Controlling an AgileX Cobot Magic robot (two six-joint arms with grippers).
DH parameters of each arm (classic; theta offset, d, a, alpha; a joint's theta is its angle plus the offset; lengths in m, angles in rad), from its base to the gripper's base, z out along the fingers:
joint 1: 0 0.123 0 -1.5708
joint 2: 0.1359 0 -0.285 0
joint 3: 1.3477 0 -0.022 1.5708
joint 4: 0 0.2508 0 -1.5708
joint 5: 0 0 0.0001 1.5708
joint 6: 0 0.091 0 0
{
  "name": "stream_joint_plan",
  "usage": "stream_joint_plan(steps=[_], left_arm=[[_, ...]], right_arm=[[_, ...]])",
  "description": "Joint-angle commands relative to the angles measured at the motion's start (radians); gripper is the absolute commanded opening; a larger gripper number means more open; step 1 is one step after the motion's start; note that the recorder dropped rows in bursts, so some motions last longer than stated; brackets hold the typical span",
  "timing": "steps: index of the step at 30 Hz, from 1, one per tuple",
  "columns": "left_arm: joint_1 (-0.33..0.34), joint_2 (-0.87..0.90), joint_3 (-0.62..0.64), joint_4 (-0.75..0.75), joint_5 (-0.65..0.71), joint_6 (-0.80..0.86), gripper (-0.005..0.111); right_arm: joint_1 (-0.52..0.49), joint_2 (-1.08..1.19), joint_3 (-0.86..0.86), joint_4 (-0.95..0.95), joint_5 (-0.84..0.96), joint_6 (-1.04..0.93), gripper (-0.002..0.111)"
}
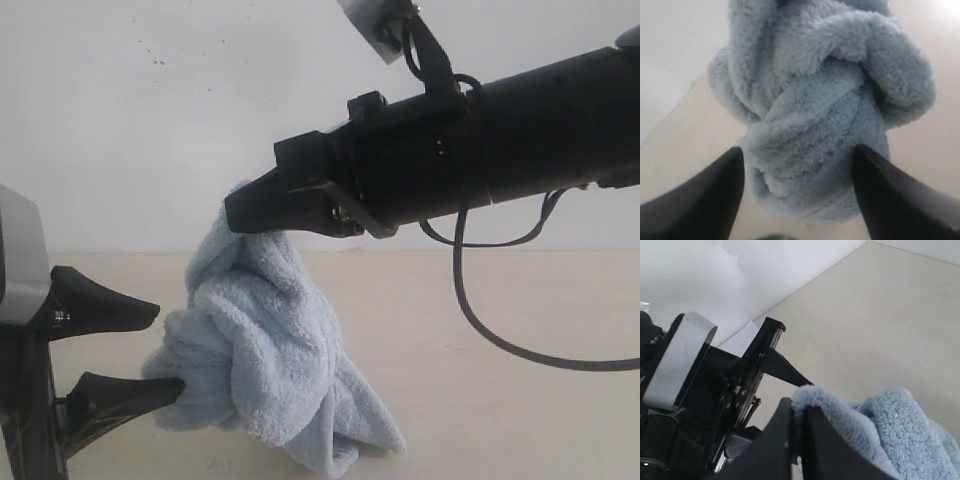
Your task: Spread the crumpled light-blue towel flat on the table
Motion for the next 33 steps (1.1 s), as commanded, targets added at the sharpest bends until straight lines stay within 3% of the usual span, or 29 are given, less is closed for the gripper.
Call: stream_joint_plan(steps=[1, 6, 17, 24, 26, 30, 33], left_arm=[[-0.006, 0.010, -0.004, 0.028, 0.065, 0.005, 0.060], [-0.013, 0.012, -0.006, -0.012, 0.110, 0.007, 0.060], [-0.137, 0.090, -0.022, -0.017, -0.001, 0.007, 0.056], [-0.168, 0.172, -0.077, -0.096, -0.039, 0.007, 0.011], [-0.168, 0.179, -0.085, -0.151, -0.048, 0.007, 0.004], [-0.168, 0.179, -0.094, -0.171, -0.028, 0.009, 0.004], [-0.168, 0.179, -0.094, -0.162, 0.013, 0.009, 0.016]], right_arm=[[-0.003, -0.008, -0.006, 0.007, 0.011, -0.004, 0.000], [-0.003, -0.008, -0.006, 0.017, 0.007, -0.004, 0.000], [-0.003, -0.008, -0.006, 0.050, 0.011, -0.004, 0.000], [-0.003, -0.008, -0.006, 0.071, 0.019, -0.004, 0.000], [-0.003, -0.008, -0.006, 0.071, 0.024, -0.004, 0.000], [-0.003, -0.008, -0.006, 0.071, 0.024, -0.008, 0.000], [-0.003, -0.008, -0.006, 0.071, 0.024, -0.013, 0.000]])
